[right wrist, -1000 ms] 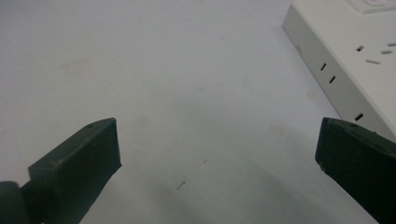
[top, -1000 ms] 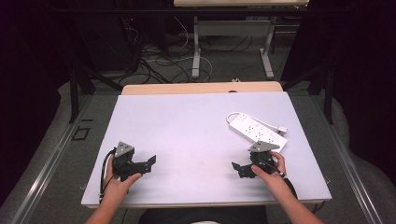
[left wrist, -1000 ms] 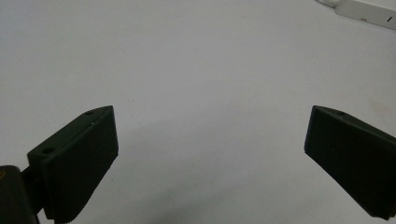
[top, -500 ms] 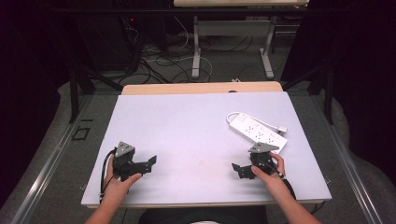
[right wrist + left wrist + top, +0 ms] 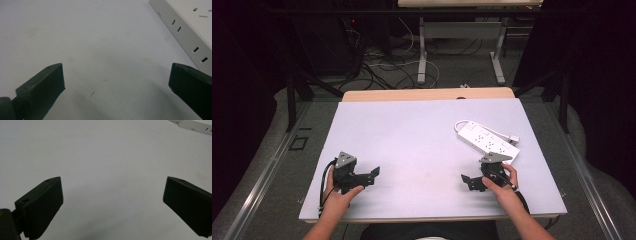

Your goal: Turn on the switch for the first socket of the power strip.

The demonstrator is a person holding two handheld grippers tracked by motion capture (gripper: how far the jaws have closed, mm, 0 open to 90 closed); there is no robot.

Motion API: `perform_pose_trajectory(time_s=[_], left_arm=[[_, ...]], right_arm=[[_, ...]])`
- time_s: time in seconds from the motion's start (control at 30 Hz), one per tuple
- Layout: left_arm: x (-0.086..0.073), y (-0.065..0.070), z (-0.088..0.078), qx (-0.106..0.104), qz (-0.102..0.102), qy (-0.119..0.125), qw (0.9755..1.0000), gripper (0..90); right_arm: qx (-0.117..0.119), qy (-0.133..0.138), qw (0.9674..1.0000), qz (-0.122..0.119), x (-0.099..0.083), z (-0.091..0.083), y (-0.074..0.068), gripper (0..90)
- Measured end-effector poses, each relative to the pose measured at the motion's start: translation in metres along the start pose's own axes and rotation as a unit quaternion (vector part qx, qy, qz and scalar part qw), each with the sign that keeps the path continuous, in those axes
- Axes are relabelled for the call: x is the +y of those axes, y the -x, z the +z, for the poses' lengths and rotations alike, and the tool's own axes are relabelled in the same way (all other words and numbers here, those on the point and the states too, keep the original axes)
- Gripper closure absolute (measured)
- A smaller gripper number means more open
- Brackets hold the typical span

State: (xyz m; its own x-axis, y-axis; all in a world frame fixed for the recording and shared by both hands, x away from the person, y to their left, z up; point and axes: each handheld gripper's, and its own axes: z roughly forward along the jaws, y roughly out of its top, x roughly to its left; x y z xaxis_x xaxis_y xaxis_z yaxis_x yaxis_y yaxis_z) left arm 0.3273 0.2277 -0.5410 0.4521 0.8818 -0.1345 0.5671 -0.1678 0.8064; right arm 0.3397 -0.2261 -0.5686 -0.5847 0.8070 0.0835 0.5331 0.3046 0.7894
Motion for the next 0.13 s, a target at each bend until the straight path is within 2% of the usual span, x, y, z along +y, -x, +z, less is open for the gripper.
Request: perform_pose_trajectory(time_s=[0.07, 0.13], left_arm=[[0.0003, -0.0001, -0.0002, 0.0, 0.001, -0.003, 1.0, 2.7], [0.0003, -0.0002, -0.0002, 0.001, 0.002, -0.003, 1.0, 2.7]], right_arm=[[0.001, 0.005, 1.0, 0.001, -0.0003, 0.0006, 0.0004, 0.0], [0.001, -0.007, 1.0, 0.0, 0.0004, -0.0007, 0.0005, 0.0]])
